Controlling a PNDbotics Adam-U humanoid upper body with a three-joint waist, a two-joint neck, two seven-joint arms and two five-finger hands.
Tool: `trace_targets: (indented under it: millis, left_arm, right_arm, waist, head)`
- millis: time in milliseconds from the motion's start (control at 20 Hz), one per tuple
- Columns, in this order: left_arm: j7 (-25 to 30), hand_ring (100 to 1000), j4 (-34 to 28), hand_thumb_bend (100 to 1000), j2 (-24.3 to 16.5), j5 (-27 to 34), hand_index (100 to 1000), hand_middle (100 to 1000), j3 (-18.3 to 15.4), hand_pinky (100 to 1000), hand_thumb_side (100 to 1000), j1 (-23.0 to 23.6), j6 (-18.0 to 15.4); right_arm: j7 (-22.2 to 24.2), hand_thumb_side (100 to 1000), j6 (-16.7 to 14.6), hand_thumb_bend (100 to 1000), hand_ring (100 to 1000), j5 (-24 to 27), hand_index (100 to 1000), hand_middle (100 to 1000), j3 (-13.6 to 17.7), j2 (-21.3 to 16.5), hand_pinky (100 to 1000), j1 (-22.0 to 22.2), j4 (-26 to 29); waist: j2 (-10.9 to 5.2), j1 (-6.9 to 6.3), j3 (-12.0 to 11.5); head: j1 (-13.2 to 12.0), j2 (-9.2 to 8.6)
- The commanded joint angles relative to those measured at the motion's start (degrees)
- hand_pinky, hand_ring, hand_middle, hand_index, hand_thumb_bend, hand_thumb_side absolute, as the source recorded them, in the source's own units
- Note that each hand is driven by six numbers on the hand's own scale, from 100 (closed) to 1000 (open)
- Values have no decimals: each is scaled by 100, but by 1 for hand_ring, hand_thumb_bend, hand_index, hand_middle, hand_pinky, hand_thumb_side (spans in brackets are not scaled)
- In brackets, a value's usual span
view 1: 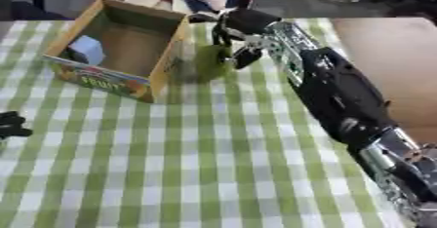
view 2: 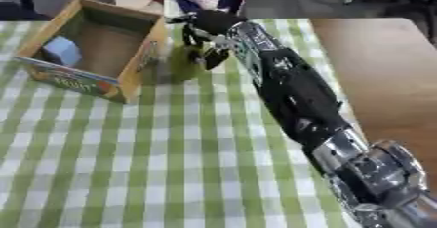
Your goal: Pick up objects on the table and place them in the box.
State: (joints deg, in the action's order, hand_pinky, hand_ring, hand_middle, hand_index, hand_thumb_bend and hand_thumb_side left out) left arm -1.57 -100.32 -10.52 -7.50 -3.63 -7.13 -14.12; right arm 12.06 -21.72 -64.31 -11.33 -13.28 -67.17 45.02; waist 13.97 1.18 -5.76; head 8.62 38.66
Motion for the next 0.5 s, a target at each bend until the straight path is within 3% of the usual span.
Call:
trace_targets:
  millis: [50, 500]
  left_arm:
    - [-14, 588, -76, 100, -115, -1, 739, 615, -30, 813, 864, -48, -6]
    - [27, 587, -80, 100, -100, 25, 739, 616, 18, 813, 862, -92, -11]
  right_arm:
    - [-51, 100, 116, 100, 639, 153, 383, 390, 40, -102, 645, -250, 307]
    - [-339, 100, 591, 100, 628, -178, 388, 393, 373, 368, 632, -807, 238]
  waist:
    - [-107, -17, -13]
    - [-116, -19, -165]
  head:
    - [9, -83]
    - [84, -138]
